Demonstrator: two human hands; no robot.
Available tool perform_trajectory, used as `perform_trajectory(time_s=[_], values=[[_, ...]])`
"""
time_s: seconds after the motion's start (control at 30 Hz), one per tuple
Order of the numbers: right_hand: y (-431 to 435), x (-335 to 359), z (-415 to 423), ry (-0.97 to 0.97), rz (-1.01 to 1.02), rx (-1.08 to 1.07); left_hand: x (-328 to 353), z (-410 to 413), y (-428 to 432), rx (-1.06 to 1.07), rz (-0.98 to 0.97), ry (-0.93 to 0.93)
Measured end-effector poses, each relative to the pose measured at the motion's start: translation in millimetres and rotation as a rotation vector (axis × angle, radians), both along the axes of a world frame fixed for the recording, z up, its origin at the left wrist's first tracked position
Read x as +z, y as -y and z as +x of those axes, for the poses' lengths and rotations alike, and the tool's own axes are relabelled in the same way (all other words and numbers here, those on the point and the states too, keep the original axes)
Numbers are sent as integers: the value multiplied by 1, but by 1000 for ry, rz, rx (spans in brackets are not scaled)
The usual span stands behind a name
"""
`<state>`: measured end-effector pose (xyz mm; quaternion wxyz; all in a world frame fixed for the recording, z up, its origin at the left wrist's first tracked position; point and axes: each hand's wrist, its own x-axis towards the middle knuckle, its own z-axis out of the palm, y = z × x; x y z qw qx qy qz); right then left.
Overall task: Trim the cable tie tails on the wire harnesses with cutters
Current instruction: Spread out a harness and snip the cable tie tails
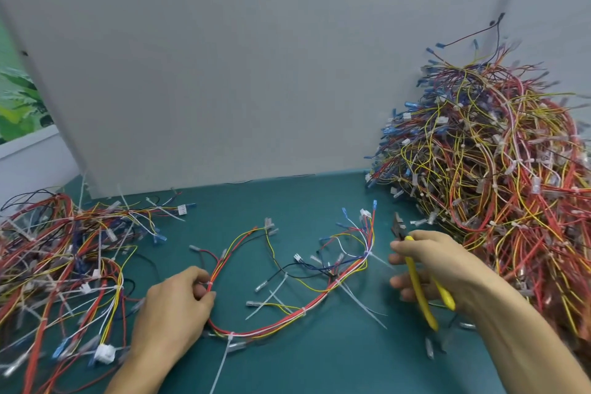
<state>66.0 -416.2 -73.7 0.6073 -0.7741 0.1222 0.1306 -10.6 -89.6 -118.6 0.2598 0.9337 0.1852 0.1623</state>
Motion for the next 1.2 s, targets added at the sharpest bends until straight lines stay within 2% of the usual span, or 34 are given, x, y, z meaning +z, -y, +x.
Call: perform_trajectory(time_s=[0.1, 0.2, 0.27, 0.33, 0.4, 0.47, 0.53, 0.7, 0.8, 0.9, 1.0, 1.07, 1.2], values=[[-4, -7, 0, 110, -243, 8, 2, 0, 1, -4, -1, -19], [-11, -12, -3, 141, -372, 11, 7, -3, 5, 1, 127, -21], [-14, -13, -4, 147, -420, 25, 12, -5, 9, -46, 161, 138], [-17, -14, -5, 148, -431, 48, 17, -8, 21, -203, 153, 306], [-19, -16, -6, 141, -449, 84, 18, -7, 38, -401, 148, 352], [-22, -19, -7, 136, -485, 138, 11, -4, 52, -538, 104, 239], [-26, -20, -8, 136, -509, 186, 0, 7, 59, -567, 108, 117], [-29, -22, -10, 152, -549, 242, 4, 49, 64, -478, 409, -165], [-27, -21, -10, 175, -548, 269, 16, 66, 66, -454, 552, -228], [-27, -18, -10, 198, -555, 309, 30, 74, 66, -407, 706, -81], [-28, -16, -9, 208, -560, 345, 41, 83, 68, -473, 615, 307], [-30, -16, -11, 200, -501, 362, 38, 92, 71, -536, 529, 373], [-33, -16, -13, 137, -328, 338, 3, 106, 73, -552, 630, -129]])
